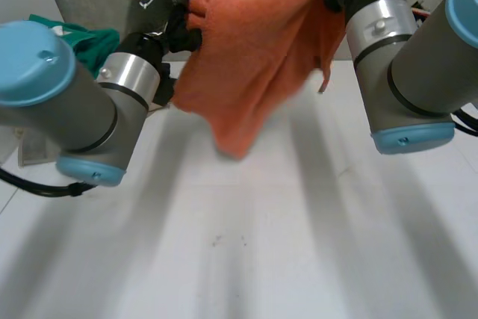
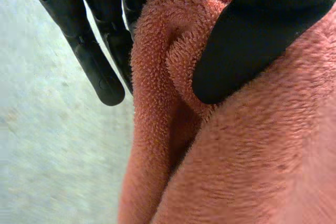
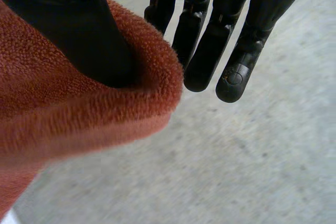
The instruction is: Fold the laundry.
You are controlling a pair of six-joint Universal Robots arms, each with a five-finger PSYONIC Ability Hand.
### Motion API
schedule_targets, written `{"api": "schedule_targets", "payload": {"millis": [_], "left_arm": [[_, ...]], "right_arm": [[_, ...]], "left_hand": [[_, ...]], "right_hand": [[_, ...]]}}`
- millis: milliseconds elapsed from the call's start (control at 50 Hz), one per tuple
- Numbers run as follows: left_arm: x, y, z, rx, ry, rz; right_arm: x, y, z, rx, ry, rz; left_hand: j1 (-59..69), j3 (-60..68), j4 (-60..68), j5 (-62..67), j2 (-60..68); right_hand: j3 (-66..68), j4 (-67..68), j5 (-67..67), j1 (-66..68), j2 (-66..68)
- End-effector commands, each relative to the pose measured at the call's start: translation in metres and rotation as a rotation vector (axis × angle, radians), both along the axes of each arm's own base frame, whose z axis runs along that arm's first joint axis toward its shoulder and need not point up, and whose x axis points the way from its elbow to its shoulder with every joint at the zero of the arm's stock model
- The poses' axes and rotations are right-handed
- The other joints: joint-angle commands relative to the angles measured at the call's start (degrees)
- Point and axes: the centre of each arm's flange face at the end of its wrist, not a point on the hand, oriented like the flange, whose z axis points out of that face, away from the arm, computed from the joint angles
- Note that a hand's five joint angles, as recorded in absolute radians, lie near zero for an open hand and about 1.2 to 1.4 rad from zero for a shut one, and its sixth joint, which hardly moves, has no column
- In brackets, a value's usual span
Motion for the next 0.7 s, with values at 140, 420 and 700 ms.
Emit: {"api": "schedule_targets", "payload": {"millis": [140, 420, 700], "left_arm": [[-0.023, 0.118, -0.116, 0.155, -0.448, -0.129], [0.011, 0.103, -0.064, 0.15, -0.408, -0.01], [0.043, 0.016, -0.07, 0.175, -0.414, 0.074]], "right_arm": [[0.001, 0.005, -0.06, 0.173, 0.107, 0.011], [-0.014, 0.02, -0.117, 0.357, 0.276, -0.008], [-0.021, 0.059, -0.089, 0.297, 0.276, 0.133]], "left_hand": [[16.4, 11.6, 10.2, 14.6, 11.0], [-36.8, -41.5, -42.9, -38.6, -42.1], [-39.7, -44.4, -45.8, -41.5, -45.0]], "right_hand": [[12.7, 11.7, 13.9, 23.6, 12.8], [12.7, 11.7, 13.9, 23.6, 12.8], [12.7, 11.7, 13.9, 23.6, 12.8]]}}
